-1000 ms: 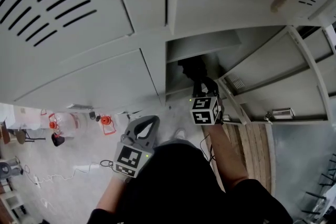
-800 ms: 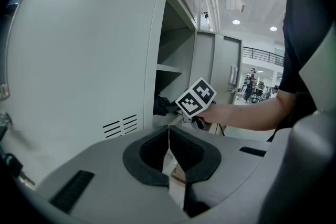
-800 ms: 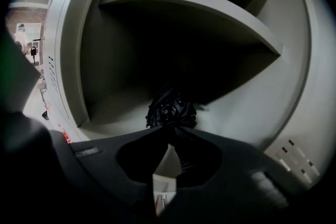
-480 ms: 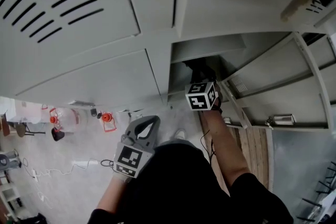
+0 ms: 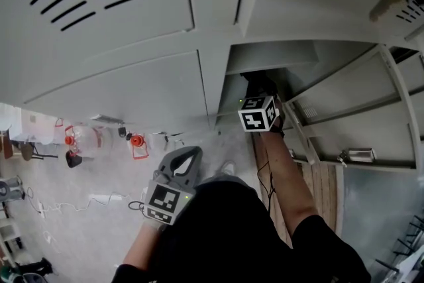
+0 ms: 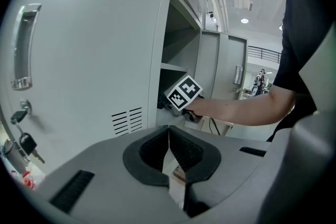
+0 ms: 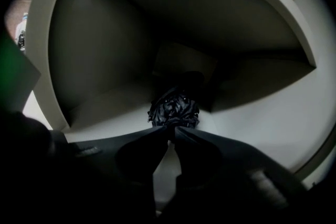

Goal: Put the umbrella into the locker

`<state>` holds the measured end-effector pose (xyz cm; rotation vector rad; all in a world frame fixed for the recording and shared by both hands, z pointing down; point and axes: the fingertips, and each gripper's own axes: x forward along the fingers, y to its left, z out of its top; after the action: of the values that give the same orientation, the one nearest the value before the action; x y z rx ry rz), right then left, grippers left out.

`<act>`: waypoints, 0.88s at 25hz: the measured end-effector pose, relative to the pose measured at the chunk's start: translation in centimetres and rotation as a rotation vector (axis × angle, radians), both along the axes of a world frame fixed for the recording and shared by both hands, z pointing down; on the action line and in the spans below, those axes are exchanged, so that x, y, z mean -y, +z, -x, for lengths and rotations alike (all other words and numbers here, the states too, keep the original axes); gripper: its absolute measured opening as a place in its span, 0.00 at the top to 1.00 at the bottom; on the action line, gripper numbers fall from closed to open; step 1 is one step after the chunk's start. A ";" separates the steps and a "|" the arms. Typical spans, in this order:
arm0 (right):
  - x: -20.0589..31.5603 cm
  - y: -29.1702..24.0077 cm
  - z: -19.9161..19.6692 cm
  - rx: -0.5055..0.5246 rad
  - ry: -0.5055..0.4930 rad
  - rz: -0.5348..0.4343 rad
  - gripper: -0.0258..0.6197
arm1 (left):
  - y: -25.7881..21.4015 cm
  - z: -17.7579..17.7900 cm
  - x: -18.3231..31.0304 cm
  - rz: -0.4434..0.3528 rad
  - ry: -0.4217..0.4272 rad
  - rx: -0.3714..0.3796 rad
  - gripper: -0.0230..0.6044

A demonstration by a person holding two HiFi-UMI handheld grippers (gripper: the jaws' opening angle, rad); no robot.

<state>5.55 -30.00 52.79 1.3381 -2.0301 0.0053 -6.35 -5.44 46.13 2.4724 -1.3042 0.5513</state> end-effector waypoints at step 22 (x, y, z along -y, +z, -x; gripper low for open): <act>-13.3 -6.2 -3.7 0.248 0.104 -0.032 0.90 | -0.4 -3.2 0.2 -0.026 0.212 -0.069 0.95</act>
<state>9.22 -16.71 46.62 1.5246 -2.1682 0.1954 -3.18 -5.62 45.75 2.6439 -1.0368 0.4955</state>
